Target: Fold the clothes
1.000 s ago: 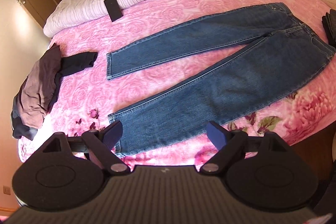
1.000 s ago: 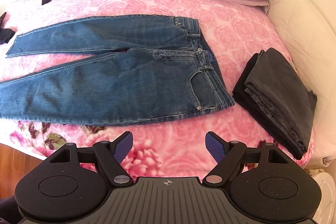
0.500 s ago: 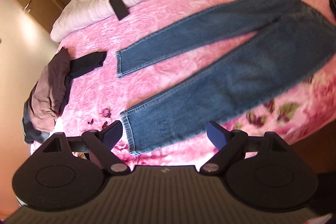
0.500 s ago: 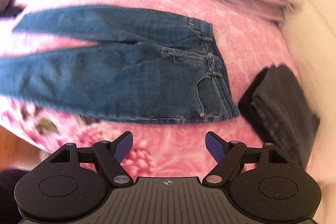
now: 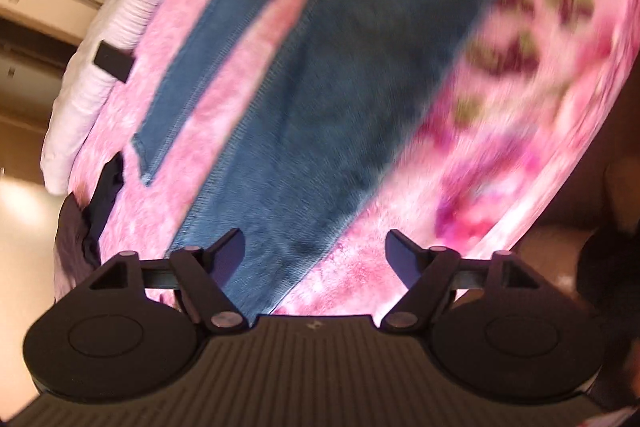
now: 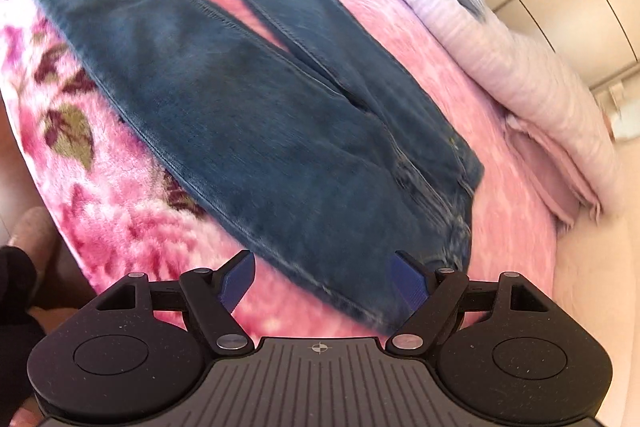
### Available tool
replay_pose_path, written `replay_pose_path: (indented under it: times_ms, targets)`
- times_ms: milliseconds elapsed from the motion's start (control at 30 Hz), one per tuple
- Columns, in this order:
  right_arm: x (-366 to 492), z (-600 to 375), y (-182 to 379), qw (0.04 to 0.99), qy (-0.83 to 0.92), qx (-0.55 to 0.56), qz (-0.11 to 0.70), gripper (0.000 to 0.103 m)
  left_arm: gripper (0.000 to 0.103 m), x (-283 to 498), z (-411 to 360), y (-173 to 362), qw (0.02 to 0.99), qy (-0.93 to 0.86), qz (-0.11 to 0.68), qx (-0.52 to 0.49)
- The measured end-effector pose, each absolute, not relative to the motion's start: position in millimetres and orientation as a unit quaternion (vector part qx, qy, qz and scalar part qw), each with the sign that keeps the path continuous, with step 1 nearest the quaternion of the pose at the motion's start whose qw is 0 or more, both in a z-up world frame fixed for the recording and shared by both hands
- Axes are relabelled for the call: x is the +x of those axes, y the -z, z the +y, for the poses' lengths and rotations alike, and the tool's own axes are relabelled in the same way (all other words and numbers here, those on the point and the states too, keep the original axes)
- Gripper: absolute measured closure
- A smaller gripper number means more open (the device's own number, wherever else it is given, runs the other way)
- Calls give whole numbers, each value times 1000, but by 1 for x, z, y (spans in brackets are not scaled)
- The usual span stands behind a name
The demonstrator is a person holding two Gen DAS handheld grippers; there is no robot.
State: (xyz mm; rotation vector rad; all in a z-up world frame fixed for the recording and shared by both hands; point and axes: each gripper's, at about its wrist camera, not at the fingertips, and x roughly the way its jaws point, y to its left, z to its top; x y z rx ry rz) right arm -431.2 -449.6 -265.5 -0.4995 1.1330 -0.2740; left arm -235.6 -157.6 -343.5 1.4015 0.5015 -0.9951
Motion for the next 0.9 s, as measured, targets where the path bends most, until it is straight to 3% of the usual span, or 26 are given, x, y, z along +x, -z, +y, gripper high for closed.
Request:
replay_pose_path:
  times_ms: [133,167,233,300,333,367,567,900]
  targets:
    - [-418,-448,287,804,133,-238,528,25,36,-220,-145,364,624,433,182,624]
    - [-415,-447,292,804,134,-240,528,32,36,-215,-142,365,624,435,172,626]
    - [-411,-443,300,802,130,-253,525,37,36,-207,-135,364,618,437,153,635]
    - [-409,-437,310,797,124,-277,523,37,56,-196,-130,367,619,418,135,651]
    - [-410,-433,315,794,121,-290,521,37,74,-189,-129,369,617,408,140,658]
    - [-410,-430,320,792,118,-301,518,37,79,-182,-128,371,614,399,148,665]
    - [-433,-443,355,757,100,-406,503,36,86,-164,-131,372,612,409,177,653]
    - [-484,-536,413,675,99,-546,486,37,87,-163,-149,374,632,369,216,646]
